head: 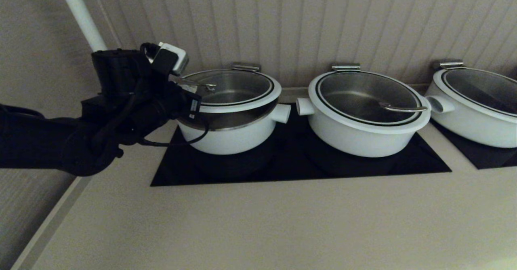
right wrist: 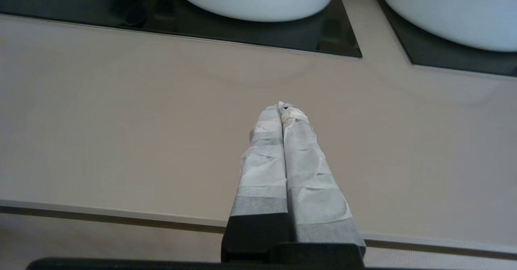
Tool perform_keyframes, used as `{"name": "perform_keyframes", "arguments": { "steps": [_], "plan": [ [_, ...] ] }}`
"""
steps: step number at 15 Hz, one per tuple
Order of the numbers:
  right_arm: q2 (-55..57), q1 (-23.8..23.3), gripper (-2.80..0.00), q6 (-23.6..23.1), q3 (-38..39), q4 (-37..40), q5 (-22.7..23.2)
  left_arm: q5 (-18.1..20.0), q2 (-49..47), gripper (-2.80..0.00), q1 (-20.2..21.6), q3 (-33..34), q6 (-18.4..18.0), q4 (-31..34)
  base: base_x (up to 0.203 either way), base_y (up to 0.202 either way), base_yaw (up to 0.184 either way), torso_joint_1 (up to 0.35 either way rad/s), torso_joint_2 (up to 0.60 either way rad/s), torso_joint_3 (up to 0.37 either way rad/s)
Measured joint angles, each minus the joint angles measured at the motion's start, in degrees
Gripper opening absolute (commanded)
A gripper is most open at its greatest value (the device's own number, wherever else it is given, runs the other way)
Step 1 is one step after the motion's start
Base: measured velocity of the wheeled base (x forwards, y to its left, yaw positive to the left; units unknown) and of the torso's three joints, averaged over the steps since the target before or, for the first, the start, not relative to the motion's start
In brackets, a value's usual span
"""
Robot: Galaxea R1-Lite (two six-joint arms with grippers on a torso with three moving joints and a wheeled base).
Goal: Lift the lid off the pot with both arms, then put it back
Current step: Hold the pot lid with the right arm
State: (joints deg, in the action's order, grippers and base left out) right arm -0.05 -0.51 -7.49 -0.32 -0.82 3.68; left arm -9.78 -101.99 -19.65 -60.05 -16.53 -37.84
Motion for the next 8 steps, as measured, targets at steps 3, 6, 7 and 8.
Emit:
{"name": "perform_keyframes", "arguments": {
  "steps": [3,6,7,8],
  "plan": [
    [2.7,0.0,-2.80,1.1,-3.5,-1.1,3.8,0.0,-0.3,-2.80,0.0,0.0,0.0,0.0,0.000,0.000,0.000,0.000,0.00,0.000],
    [9.3,0.5,-2.80,1.4,-6.7,-5.5,4.6,0.0,-0.6,-2.80,0.0,-0.1,0.1,-0.1,0.000,0.000,0.000,0.000,0.00,0.000],
    [12.1,1.0,-2.80,1.1,-7.8,-7.1,4.7,0.0,-0.7,-2.80,0.0,-0.2,0.1,-0.1,0.000,0.000,0.000,0.000,0.00,0.000],
    [15.3,1.5,-2.80,0.5,-8.9,-8.9,5.0,0.0,-0.8,-2.80,0.0,-0.3,0.1,-0.1,0.000,0.000,0.000,0.000,0.00,0.000]
  ]
}}
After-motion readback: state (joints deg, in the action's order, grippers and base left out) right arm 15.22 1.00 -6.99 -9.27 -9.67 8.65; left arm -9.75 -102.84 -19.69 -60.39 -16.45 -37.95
